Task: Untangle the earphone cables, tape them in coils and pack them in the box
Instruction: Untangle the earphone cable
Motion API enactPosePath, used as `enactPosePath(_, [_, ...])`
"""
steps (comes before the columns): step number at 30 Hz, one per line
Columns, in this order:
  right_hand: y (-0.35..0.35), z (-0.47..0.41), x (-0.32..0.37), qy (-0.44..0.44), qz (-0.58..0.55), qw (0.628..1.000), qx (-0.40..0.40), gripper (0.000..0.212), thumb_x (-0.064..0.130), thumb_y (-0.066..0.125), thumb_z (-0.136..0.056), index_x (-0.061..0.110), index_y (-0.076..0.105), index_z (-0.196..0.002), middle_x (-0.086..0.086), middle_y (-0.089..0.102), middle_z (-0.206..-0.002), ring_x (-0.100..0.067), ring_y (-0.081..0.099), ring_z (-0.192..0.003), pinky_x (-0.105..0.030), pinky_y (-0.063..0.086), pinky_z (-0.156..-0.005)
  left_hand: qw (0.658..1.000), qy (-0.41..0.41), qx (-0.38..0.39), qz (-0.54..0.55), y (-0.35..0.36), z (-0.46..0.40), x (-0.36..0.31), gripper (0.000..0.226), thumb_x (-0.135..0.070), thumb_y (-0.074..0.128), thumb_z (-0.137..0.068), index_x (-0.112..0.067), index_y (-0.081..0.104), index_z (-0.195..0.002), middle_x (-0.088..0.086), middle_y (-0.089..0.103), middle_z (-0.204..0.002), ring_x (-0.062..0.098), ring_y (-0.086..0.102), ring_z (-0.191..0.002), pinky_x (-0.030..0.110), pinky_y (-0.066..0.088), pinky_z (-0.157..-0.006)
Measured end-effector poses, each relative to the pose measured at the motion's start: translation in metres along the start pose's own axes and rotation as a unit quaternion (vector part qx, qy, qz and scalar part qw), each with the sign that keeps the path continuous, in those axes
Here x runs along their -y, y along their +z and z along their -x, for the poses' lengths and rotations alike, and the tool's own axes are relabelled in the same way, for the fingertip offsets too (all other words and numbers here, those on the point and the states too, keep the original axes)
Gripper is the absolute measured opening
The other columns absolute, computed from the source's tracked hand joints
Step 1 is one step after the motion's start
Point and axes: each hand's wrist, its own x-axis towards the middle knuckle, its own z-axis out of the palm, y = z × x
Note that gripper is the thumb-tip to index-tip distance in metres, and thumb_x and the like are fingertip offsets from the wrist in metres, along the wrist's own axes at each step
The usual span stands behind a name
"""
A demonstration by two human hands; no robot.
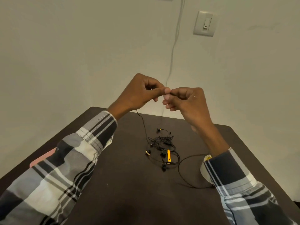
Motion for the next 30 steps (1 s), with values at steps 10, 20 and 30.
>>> enactPosePath(10, [-0.044, -0.005, -0.004, 0.037, -0.122, 0.980, -0.151, 0.016, 0.021, 0.071, -0.092, 0.007, 0.076, -0.098, -0.004, 0.073, -0.075, -0.013, 0.059, -0.058, -0.022, 0.049, -0.055, 0.994, -0.077, -0.069, 0.025, -0.028, 0.023, 0.033, 0.032, -0.036, 0.071, -0.087, -0.005, 0.077, -0.083, -0.004, 0.063, -0.056, 0.018, 0.042, -0.051, 0.017, 0.034, -0.048])
enactPosePath(20, [-0.081, -0.005, -0.016, 0.106, 0.101, 0.986, -0.084, 0.033, 0.015, 0.078, -0.085, 0.011, 0.071, -0.117, -0.004, 0.074, -0.106, -0.014, 0.070, -0.091, -0.022, 0.054, -0.071, 0.992, -0.086, -0.092, 0.007, -0.033, 0.029, 0.044, 0.030, -0.030, 0.071, -0.088, -0.001, 0.076, -0.084, 0.004, 0.062, -0.058, 0.003, 0.048, -0.048, 0.010, 0.040, -0.053])
enactPosePath(30, [-0.030, 0.002, 0.005, 0.080, 0.174, 0.954, 0.229, 0.088, 0.027, 0.089, -0.069, 0.029, 0.047, -0.147, 0.019, 0.060, -0.132, 0.004, 0.052, -0.123, -0.024, 0.046, -0.098, 0.996, -0.039, -0.003, -0.078, 0.001, 0.010, 0.022, 0.025, -0.043, 0.071, -0.086, -0.019, 0.077, -0.081, -0.002, 0.066, -0.059, 0.003, 0.050, -0.049, 0.014, 0.038, -0.052])
